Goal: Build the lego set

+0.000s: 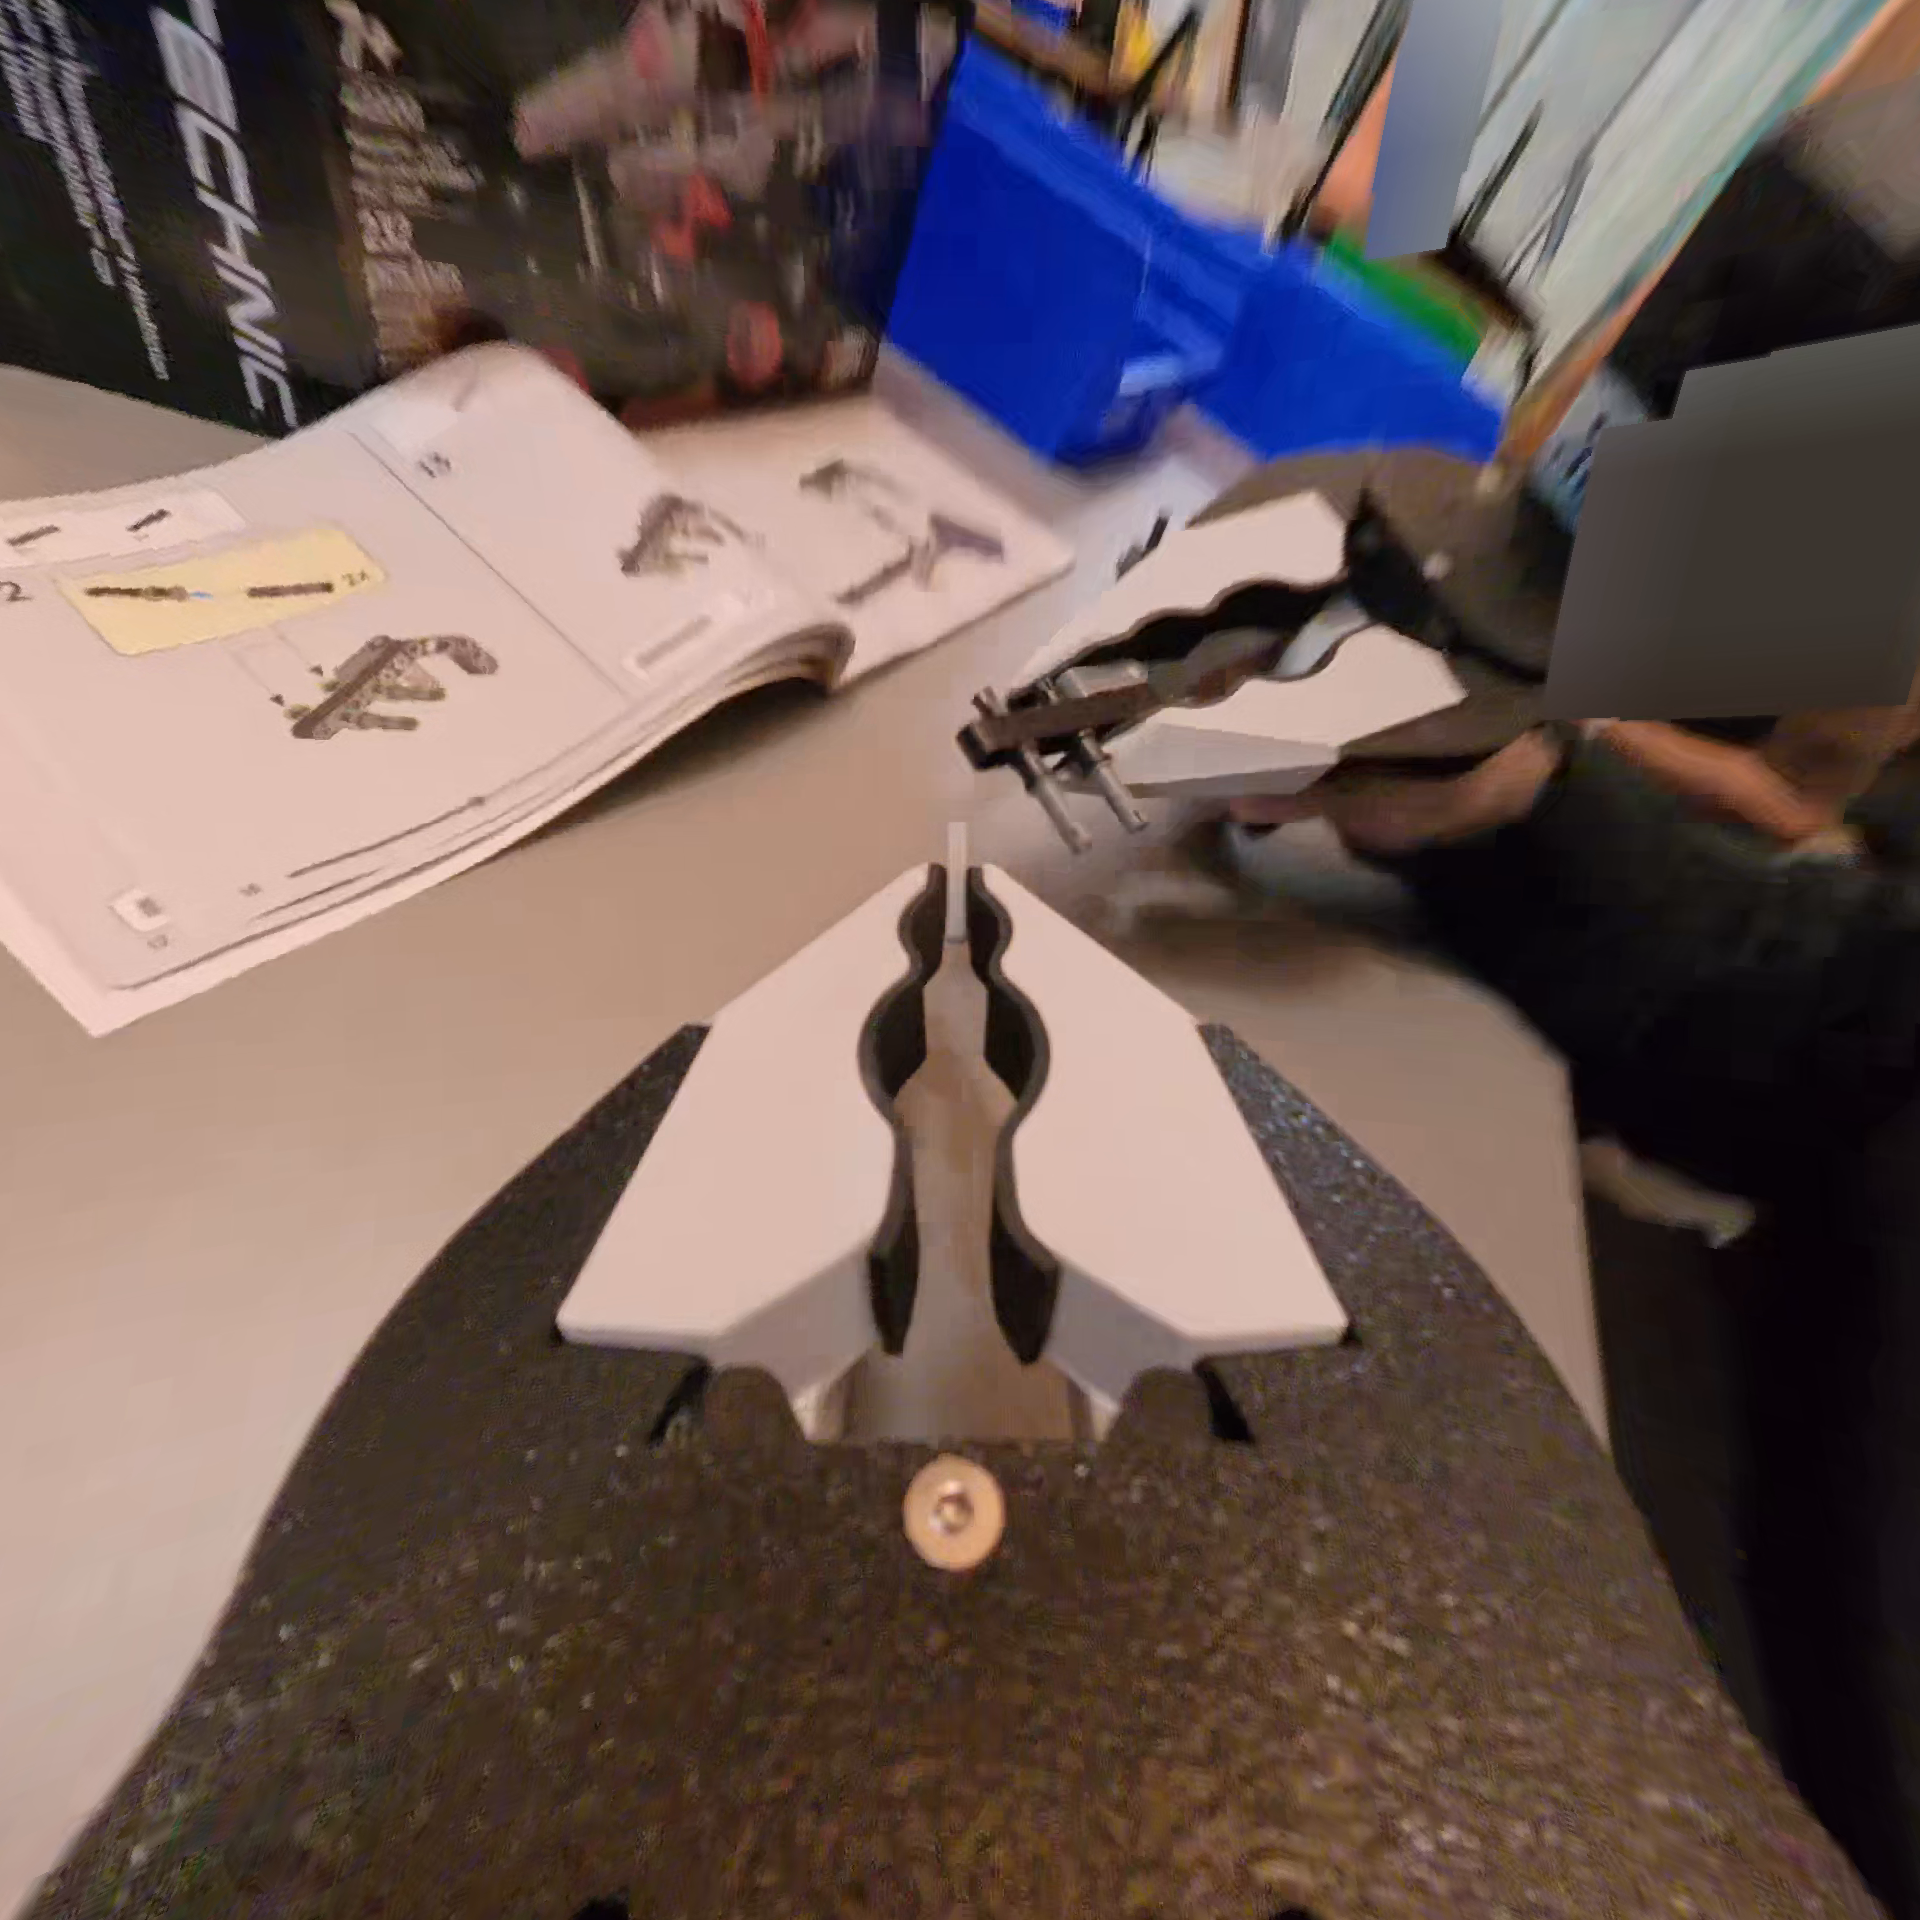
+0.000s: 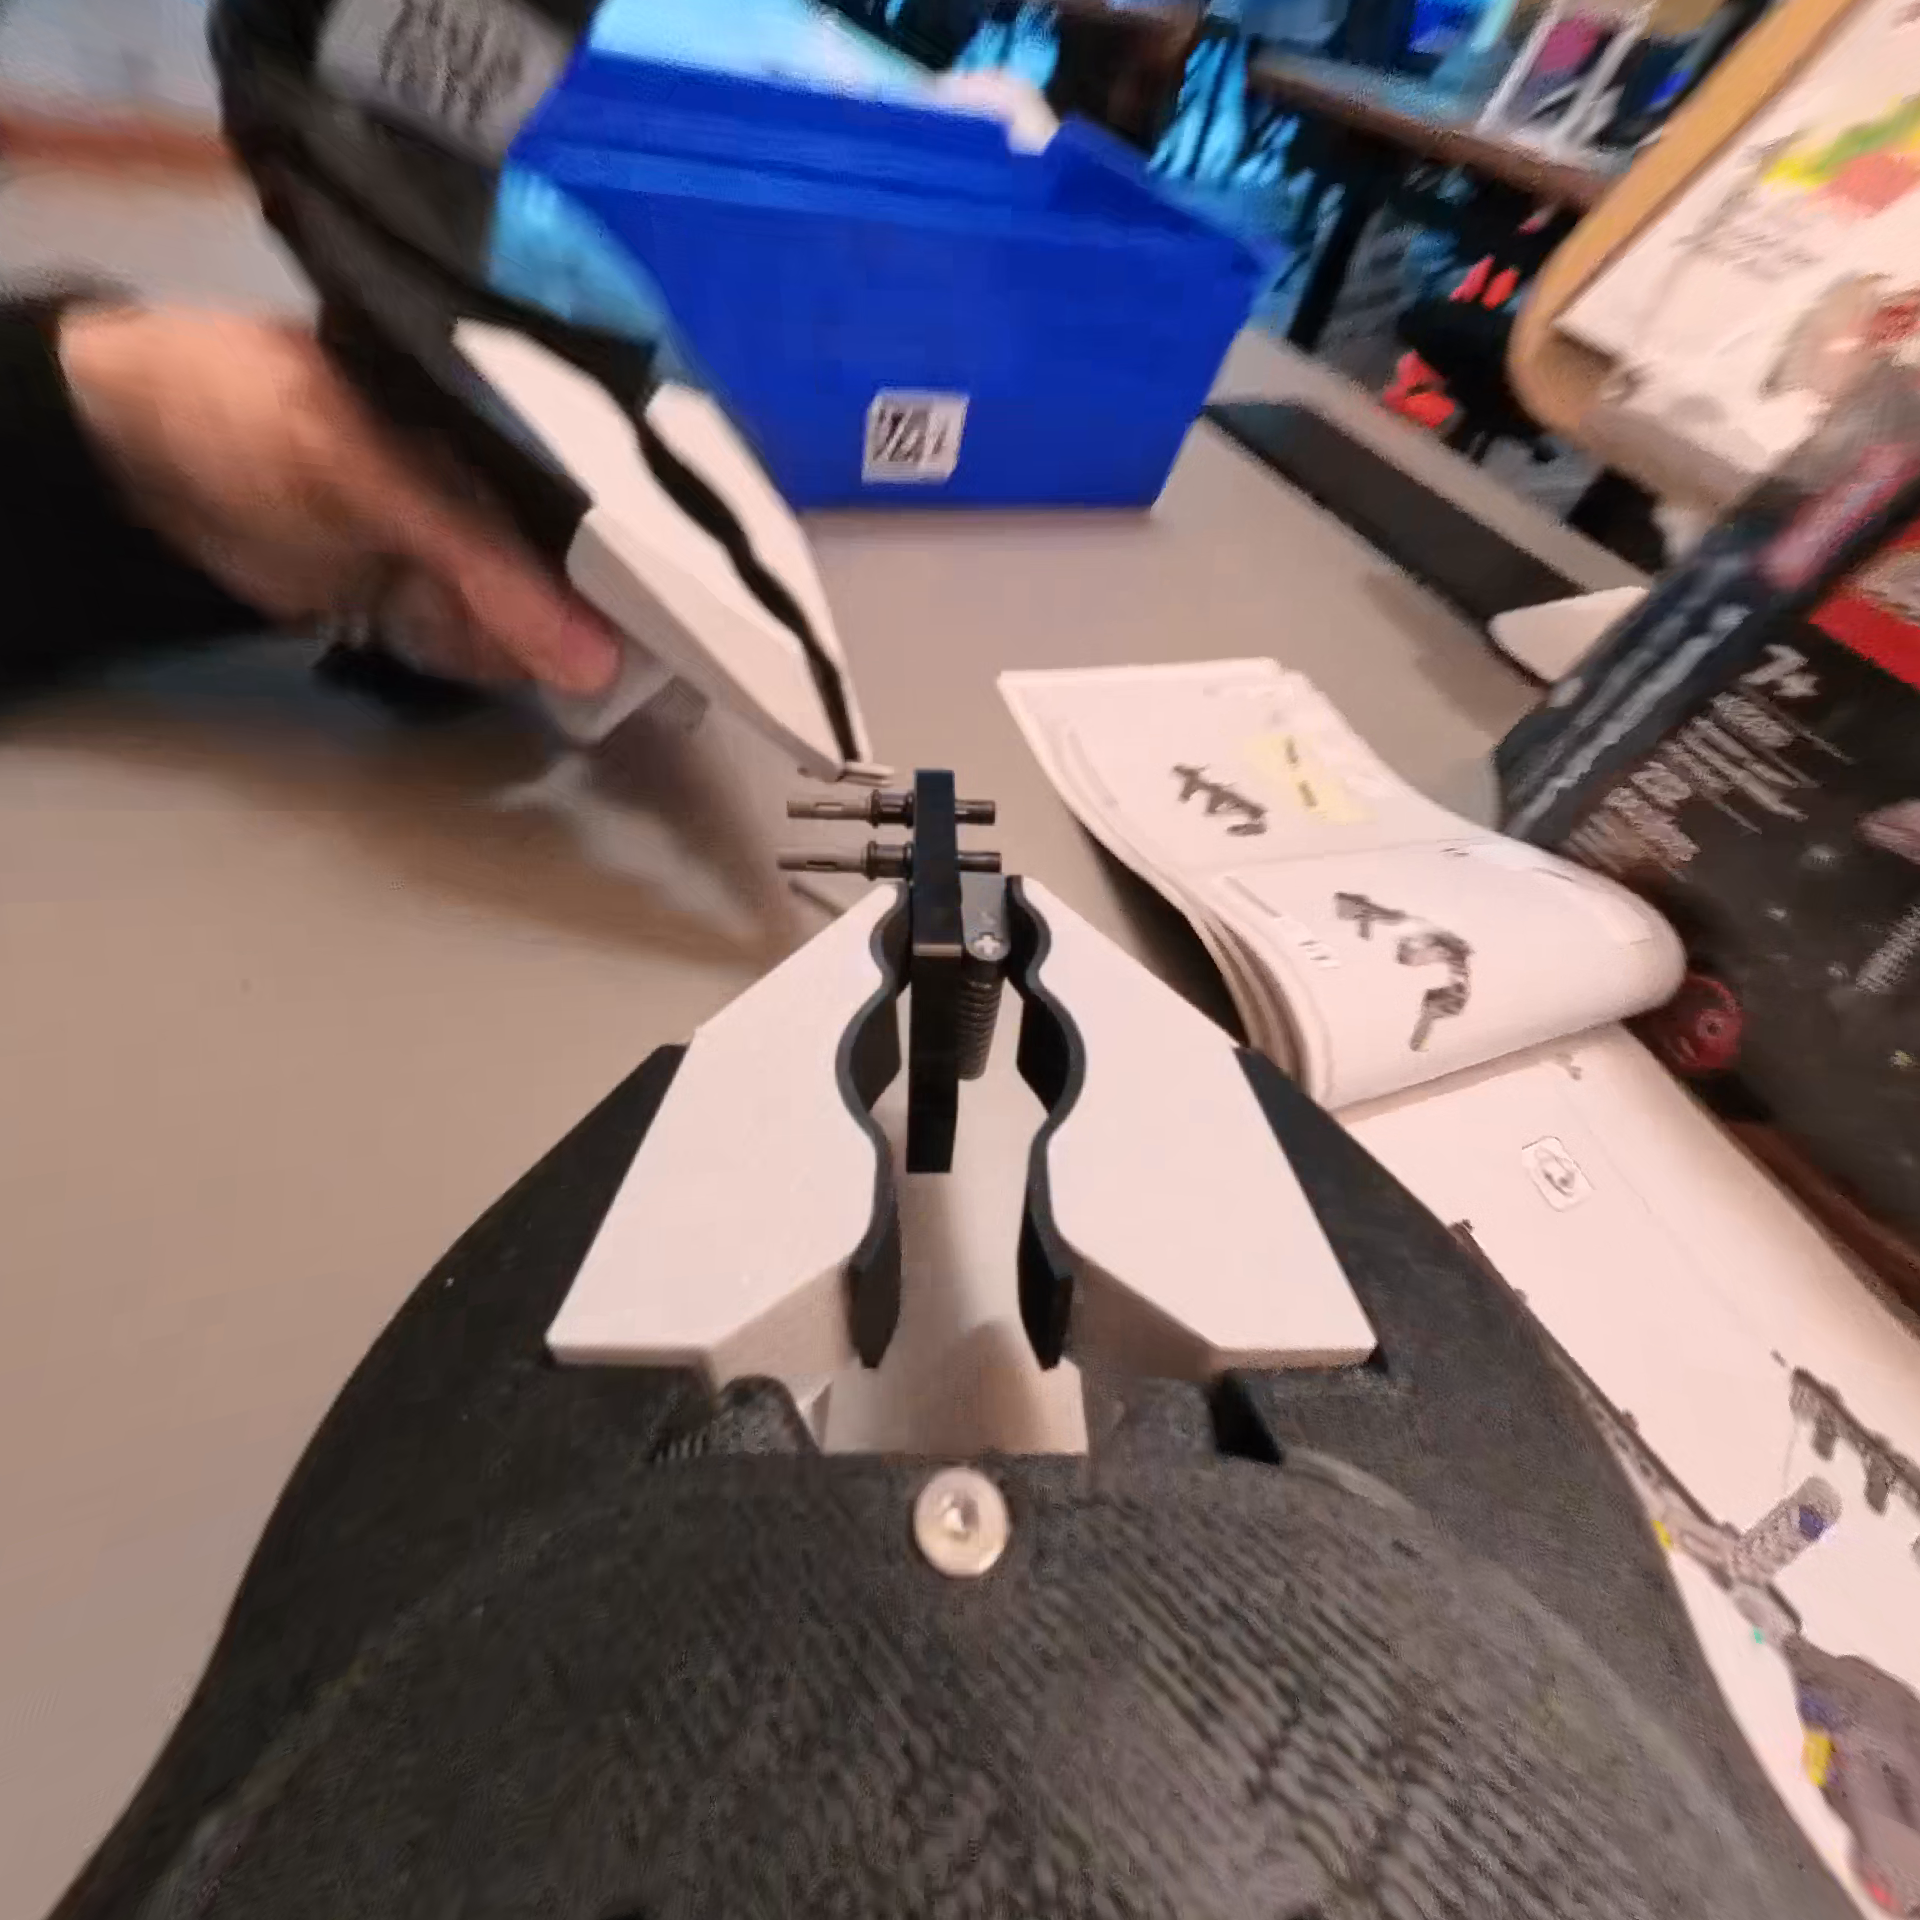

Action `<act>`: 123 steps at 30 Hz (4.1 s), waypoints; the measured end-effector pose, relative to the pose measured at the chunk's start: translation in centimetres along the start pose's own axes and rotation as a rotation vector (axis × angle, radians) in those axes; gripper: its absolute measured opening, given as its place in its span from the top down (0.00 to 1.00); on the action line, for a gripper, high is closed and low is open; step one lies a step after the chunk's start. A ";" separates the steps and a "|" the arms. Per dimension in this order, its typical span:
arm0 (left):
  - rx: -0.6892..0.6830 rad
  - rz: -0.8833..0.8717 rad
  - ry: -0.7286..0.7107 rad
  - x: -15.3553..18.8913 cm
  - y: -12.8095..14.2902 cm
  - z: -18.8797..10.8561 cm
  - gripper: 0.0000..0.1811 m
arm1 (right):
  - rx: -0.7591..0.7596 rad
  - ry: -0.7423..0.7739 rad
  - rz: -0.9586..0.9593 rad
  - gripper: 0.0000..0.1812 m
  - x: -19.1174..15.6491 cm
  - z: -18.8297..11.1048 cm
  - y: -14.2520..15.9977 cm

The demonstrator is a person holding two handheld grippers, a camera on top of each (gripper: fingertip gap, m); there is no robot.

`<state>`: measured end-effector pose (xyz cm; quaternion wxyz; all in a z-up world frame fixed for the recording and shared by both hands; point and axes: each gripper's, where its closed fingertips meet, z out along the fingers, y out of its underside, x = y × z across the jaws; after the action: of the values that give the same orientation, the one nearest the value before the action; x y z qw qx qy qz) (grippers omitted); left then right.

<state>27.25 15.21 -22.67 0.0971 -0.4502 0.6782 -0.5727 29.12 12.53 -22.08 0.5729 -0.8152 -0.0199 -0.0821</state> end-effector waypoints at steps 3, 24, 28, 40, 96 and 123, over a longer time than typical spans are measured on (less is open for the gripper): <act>0.136 -0.117 0.059 0.4 -1.6 -0.5 0.99 | 0.090 0.054 0.087 0.92 1.7 -1.0 -0.9; 0.283 -0.469 0.345 2.2 -3.0 -0.3 0.99 | 0.200 0.114 -0.168 0.92 0.2 -0.7 -2.7; 0.297 -0.512 0.362 2.1 -3.0 -0.4 0.99 | 0.200 0.154 -0.254 0.92 0.2 -0.7 -2.8; 0.324 -0.531 0.379 2.0 -3.2 -0.6 0.99 | 0.208 0.216 -0.387 0.92 -0.1 -0.9 -3.4; 0.350 -0.072 0.116 2.6 -4.7 -0.8 0.99 | 0.252 0.256 -0.398 0.92 -0.6 -1.4 -4.7; 0.220 0.124 -0.103 1.5 -3.6 0.1 0.99 | 0.183 0.157 -0.167 0.93 0.1 -0.7 -3.1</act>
<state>28.22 14.31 -19.04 0.2155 -0.4228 0.6320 -0.6126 28.75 12.90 -18.94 0.6359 -0.7461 -0.0500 -0.1910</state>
